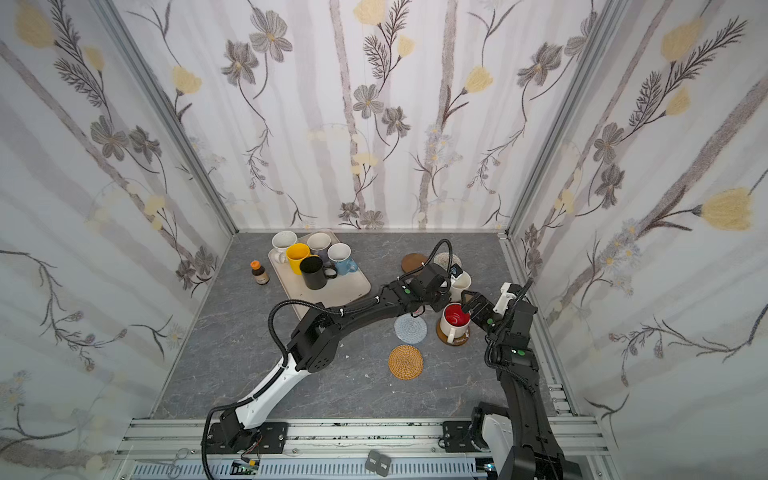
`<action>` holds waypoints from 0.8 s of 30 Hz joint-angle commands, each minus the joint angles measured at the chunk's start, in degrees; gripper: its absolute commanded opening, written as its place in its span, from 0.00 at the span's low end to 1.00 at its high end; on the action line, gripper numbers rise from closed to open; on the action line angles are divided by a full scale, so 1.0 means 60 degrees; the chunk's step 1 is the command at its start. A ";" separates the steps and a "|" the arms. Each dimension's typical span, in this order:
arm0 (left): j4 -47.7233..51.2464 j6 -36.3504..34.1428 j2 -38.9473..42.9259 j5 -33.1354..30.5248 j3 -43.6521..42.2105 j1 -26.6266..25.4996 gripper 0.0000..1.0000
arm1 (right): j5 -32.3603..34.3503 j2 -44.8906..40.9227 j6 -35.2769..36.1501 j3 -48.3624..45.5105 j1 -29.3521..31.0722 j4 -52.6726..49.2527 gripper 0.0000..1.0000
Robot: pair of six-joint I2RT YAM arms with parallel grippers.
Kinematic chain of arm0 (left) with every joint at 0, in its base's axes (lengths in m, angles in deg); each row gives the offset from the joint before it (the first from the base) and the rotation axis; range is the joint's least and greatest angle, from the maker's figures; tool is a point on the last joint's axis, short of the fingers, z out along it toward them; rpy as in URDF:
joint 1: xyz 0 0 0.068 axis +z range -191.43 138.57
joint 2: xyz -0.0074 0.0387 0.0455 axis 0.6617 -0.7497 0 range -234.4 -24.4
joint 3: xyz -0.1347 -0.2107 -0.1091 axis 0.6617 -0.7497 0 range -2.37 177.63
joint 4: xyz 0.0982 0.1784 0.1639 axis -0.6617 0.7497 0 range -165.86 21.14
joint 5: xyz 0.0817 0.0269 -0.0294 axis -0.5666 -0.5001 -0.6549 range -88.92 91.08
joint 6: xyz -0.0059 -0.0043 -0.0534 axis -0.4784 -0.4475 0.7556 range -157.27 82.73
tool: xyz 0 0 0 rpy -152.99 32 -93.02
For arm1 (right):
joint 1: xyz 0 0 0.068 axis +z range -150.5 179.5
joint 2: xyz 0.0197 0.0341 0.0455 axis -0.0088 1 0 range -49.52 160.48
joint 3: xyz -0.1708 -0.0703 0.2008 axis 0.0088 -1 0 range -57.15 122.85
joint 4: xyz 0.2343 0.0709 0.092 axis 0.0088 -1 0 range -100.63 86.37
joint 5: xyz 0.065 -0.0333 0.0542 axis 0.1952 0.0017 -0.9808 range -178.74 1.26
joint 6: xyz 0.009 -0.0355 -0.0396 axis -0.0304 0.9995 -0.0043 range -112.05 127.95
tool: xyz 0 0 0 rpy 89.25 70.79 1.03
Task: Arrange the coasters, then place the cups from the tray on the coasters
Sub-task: 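Lower the plain white mug onto the cork paw coaster and open the left gripper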
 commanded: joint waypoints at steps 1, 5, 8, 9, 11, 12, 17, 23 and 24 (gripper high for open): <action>-0.0356 -0.0006 -0.0031 -0.0040 0.0078 0.0010 0.38 | -0.0191 0.0001 0.0016 0.0012 0.0003 0.0395 1.00; -0.0362 0.0066 -0.0044 -0.0015 0.0056 0.0010 0.45 | -0.0215 -0.0010 0.0011 0.0003 -0.0002 0.0417 1.00; -0.0371 0.0159 -0.0064 -0.0027 0.0055 0.0002 0.48 | -0.0222 -0.0019 0.0005 0.0003 0.0002 0.0415 1.00; -0.0370 0.0174 -0.0071 -0.0046 0.0069 0.0010 0.49 | -0.0222 -0.0027 0.0011 0.0006 0.0005 0.0415 1.00; -0.0371 0.0204 -0.0068 -0.0066 0.0089 0.0017 0.50 | -0.0230 -0.0023 0.0009 0.0005 -0.0002 0.0420 1.00; -0.0371 0.0200 -0.0053 -0.0052 0.0097 0.0006 0.49 | -0.0216 -0.0029 0.0003 0.0006 -0.0002 0.0417 1.00; -0.0371 0.0264 -0.0063 -0.0105 0.0134 0.0010 0.33 | -0.0236 -0.0050 -0.0009 -0.0001 0.0002 0.0415 1.00; -0.0370 0.0277 -0.0041 -0.0084 0.0114 0.0006 0.50 | -0.0222 -0.0055 -0.0013 -0.0032 -0.0002 0.0429 1.00; -0.0370 0.0286 -0.0046 -0.0086 0.0100 0.0010 0.52 | -0.0222 -0.0049 -0.0001 -0.0020 -0.0002 0.0429 1.00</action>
